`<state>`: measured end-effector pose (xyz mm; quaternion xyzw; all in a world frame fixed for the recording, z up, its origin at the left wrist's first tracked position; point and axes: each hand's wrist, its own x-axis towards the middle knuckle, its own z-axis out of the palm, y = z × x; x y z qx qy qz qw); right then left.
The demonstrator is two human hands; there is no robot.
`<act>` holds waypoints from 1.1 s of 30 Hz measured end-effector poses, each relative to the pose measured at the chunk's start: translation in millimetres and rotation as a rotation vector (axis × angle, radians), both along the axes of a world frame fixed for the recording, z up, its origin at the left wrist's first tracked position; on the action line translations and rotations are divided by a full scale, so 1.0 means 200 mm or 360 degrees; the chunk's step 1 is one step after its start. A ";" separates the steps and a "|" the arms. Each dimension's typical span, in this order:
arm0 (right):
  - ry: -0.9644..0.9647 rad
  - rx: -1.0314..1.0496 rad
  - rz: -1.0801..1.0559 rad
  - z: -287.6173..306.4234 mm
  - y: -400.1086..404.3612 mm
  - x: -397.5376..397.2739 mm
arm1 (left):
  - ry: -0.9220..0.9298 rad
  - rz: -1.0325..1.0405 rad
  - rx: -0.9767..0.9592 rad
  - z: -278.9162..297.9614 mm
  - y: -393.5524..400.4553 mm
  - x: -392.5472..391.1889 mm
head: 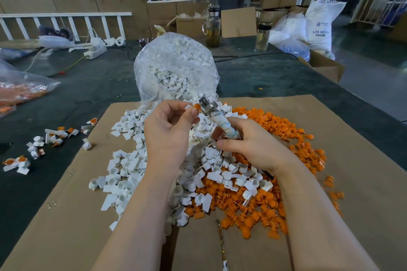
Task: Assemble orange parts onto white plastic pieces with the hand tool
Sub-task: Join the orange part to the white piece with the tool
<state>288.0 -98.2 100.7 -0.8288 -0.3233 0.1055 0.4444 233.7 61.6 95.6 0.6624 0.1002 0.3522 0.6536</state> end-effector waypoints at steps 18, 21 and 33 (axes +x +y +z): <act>-0.0122 -0.0101 -0.0068 -0.04 0.04 0.00 | -0.0050 -0.0145 -0.0124 0.00 0.03 -0.01; -0.0149 -0.0136 -0.0082 -0.04 0.04 0.00 | -0.0037 -0.0148 -0.0143 0.00 0.04 0.00; -0.0408 0.0021 -0.0463 -0.07 0.05 0.03 | -0.0147 0.0270 -0.1291 0.03 0.24 -0.05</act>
